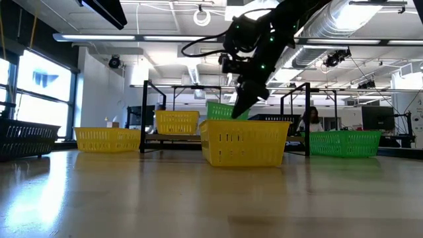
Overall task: Stack baskets on shelf by color
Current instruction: Put the bottom left green bin on the shelf, then stack the top black bin on top of the black bin on the shelf
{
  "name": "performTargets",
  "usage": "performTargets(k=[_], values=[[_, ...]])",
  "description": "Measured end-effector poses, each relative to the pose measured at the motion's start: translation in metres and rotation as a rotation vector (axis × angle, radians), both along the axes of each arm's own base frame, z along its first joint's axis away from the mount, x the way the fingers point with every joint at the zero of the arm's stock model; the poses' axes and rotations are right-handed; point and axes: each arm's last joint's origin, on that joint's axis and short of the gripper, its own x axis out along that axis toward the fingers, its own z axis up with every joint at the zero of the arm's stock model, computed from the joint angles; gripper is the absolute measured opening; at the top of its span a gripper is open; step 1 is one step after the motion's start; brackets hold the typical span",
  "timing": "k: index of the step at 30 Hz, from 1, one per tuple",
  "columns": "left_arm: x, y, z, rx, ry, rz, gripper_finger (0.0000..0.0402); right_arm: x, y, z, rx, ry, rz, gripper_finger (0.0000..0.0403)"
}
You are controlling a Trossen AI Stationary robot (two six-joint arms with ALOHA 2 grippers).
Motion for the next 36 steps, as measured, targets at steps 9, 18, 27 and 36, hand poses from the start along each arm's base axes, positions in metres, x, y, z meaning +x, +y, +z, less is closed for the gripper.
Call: performTargets(k=[9, 18, 27, 36], values=[[0.000, 0.000, 0.000, -0.013, 0.004, -0.005, 0.0163, -0.001, -0.005, 0.000, 0.028, -0.023, -0.064, 0.0011], [0.000, 0.000, 0.000, -0.013, 0.004, -0.006, 0.0163, -0.001, -0.006, 0.001, 0.017, -0.022, -0.064, 0.0059], [0.000, -0.001, 0.000, -0.019, 0.006, -0.008, 0.0163, 0.009, 0.007, 0.020, 0.014, -0.040, -0.055, 0.0062], [-0.008, -0.010, -0.006, -0.218, 0.115, -0.063, 0.0163, 0.009, 0.021, 0.044, 0.129, 0.012, -0.112, 0.0062]])
